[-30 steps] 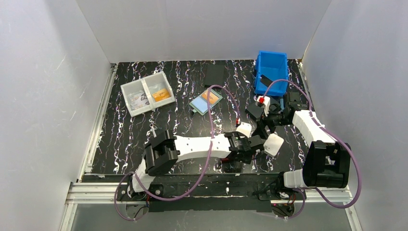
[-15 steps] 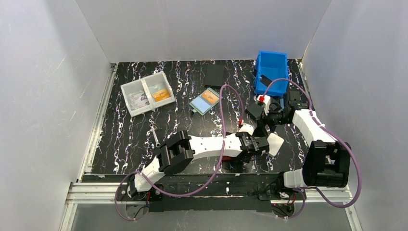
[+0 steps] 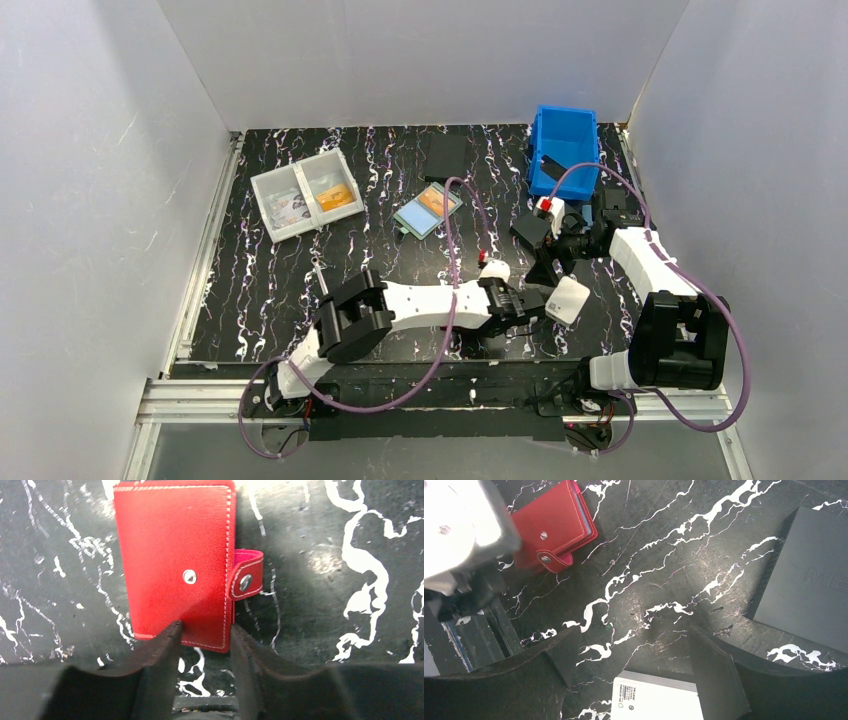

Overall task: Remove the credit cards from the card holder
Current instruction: Open the card holder at the center of the board.

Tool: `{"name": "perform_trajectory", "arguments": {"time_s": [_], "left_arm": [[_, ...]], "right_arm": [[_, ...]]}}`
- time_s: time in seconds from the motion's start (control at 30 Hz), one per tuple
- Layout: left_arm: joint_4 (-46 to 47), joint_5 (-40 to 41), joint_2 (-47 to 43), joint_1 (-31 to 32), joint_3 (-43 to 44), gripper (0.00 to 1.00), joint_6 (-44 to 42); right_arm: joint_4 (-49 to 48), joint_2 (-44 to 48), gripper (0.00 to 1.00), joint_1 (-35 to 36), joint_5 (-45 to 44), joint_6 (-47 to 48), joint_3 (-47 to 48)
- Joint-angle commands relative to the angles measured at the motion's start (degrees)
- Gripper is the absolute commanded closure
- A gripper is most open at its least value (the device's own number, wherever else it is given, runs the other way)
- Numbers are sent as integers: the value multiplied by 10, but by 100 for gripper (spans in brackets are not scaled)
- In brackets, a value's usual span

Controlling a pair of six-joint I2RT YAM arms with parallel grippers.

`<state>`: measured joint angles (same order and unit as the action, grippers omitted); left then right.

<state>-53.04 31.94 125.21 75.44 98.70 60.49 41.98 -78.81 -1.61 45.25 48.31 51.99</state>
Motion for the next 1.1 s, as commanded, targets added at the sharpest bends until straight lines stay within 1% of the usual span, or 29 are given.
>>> {"name": "perform_trajectory", "arguments": {"time_s": [0.0, 0.2, 0.23, 0.27, 0.33, 0.43, 0.63, 0.67, 0.73, 0.83, 0.93, 1.07], "left_arm": [[28, 16, -107, -7, -69, 66, 26], [145, -2, -216, -15, -201, 94, 28], [162, -6, -236, -18, -221, 99, 33], [175, -11, -251, -24, -248, 100, 37], [201, -14, -282, -32, -282, 100, 42], [257, -27, -340, -55, -361, 100, 48], [413, -144, -457, -161, -535, 100, 56], [432, -169, -471, -180, -556, 100, 56], [449, -195, -497, -212, -587, 100, 55], [447, -218, -533, -258, -616, 100, 45], [461, -252, -568, -294, -644, 100, 37], [519, -328, -603, -329, -676, 100, 28]], "right_arm": [[11, 0, 14, -5, 18, 10, 21], [20, -4, 14, -5, 17, 22, 21], [21, -4, 14, -5, 17, 23, 21], [24, -5, 14, -5, 18, 24, 21], [28, -6, 14, -5, 22, 29, 21], [42, -10, 14, -5, 43, 42, 21], [65, -23, 15, 15, 88, 64, 19], [64, -24, 15, 35, 90, 64, 19], [55, -27, 15, 67, 88, 55, 17], [22, -28, 15, 112, 76, 29, 11], [-6, -28, 15, 158, 65, 10, 5], [-61, -34, 13, 233, 29, 2, 3]]}}
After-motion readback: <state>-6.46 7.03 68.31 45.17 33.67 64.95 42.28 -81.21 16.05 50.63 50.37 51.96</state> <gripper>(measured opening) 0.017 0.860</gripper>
